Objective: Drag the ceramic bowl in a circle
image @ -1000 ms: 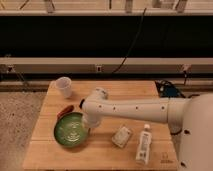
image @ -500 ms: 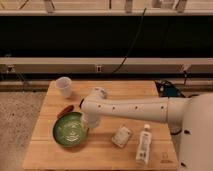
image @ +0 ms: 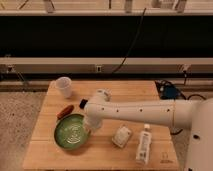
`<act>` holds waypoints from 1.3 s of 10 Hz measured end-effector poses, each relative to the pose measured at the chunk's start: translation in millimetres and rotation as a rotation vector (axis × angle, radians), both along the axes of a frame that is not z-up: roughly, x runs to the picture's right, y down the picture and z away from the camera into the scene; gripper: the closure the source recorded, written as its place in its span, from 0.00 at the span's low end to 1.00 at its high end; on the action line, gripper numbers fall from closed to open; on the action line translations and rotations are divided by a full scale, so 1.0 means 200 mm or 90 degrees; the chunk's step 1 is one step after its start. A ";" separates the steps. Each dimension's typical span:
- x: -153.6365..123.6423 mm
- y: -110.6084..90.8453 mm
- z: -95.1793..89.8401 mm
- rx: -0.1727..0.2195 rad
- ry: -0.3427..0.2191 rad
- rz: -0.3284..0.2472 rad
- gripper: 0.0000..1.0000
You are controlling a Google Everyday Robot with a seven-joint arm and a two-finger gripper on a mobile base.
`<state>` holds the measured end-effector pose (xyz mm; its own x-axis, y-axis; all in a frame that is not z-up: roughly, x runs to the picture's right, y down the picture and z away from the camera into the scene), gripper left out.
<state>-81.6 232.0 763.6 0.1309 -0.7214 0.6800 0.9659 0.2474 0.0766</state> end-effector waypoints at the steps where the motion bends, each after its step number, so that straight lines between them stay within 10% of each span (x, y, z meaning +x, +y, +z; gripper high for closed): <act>1: 0.00 0.01 0.00 0.000 -0.002 0.000 0.98; 13: -0.16 -0.04 -0.02 0.005 -0.014 -0.003 0.98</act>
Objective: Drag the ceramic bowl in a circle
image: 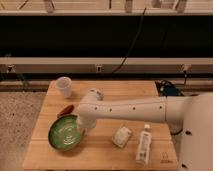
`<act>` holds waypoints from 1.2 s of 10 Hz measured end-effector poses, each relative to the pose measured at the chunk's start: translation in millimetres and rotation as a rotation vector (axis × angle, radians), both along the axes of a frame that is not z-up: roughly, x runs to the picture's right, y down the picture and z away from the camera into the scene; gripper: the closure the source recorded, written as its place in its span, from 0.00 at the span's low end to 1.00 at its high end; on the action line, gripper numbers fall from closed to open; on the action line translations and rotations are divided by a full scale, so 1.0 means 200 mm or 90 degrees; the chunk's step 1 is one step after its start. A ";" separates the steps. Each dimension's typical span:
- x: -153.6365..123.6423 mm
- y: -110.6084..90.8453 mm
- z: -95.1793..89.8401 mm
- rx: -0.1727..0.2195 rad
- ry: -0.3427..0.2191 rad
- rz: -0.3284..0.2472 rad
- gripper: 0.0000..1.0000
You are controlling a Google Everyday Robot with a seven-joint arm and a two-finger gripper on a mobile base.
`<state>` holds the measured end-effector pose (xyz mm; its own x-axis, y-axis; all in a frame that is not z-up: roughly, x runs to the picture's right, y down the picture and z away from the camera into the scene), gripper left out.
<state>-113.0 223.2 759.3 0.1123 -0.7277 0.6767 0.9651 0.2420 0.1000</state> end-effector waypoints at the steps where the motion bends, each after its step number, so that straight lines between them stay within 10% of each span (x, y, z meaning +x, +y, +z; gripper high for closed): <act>1: 0.00 -0.02 0.01 0.000 0.001 0.005 0.98; 12: 0.11 -0.01 -0.01 -0.005 0.017 0.049 0.98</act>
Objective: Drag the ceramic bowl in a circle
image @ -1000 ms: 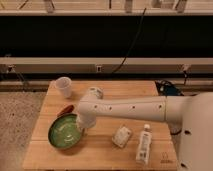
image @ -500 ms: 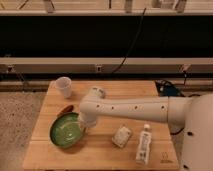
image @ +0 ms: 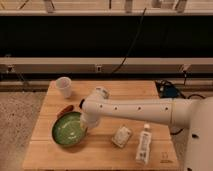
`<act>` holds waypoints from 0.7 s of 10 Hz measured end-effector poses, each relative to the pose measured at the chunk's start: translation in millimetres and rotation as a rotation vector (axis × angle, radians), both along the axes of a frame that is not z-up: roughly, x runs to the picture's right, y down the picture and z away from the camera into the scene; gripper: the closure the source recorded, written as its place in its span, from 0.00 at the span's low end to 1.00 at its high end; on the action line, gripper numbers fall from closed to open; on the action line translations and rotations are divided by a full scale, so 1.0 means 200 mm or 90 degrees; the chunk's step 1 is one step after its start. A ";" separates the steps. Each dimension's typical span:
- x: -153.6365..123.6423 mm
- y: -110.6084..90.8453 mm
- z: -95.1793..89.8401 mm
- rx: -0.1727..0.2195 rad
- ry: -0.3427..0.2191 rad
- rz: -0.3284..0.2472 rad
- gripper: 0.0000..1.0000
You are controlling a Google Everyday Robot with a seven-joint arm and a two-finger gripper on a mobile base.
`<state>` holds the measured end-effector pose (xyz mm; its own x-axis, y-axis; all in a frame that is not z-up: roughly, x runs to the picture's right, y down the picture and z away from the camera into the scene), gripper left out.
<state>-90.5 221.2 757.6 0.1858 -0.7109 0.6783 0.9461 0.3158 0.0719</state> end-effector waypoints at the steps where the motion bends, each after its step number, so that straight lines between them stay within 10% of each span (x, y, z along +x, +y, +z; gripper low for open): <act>1: 0.03 0.02 -0.02 0.000 0.001 0.002 0.98; 7: 0.04 0.02 -0.03 0.001 0.007 0.019 0.98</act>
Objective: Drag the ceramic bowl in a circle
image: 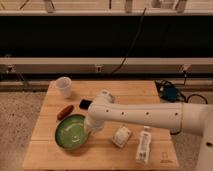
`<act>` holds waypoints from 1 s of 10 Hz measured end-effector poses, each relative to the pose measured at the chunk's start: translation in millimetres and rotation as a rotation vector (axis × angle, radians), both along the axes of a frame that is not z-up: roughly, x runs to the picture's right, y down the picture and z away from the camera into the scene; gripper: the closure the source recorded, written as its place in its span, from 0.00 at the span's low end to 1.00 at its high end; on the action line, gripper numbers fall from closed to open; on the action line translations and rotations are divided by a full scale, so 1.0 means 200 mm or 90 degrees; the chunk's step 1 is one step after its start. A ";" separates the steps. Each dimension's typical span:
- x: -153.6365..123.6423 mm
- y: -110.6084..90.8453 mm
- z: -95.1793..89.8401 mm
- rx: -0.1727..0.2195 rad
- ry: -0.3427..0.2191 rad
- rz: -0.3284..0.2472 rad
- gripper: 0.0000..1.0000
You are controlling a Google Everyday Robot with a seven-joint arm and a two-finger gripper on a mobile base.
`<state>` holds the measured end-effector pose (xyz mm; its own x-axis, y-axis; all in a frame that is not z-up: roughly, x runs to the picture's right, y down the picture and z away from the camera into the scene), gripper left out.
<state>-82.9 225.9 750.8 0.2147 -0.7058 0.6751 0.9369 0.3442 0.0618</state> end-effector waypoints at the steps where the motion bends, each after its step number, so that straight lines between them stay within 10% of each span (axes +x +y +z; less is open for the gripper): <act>1: 0.01 0.00 0.00 0.000 0.003 0.002 0.98; 10: 0.07 0.04 -0.04 -0.003 0.016 0.026 0.98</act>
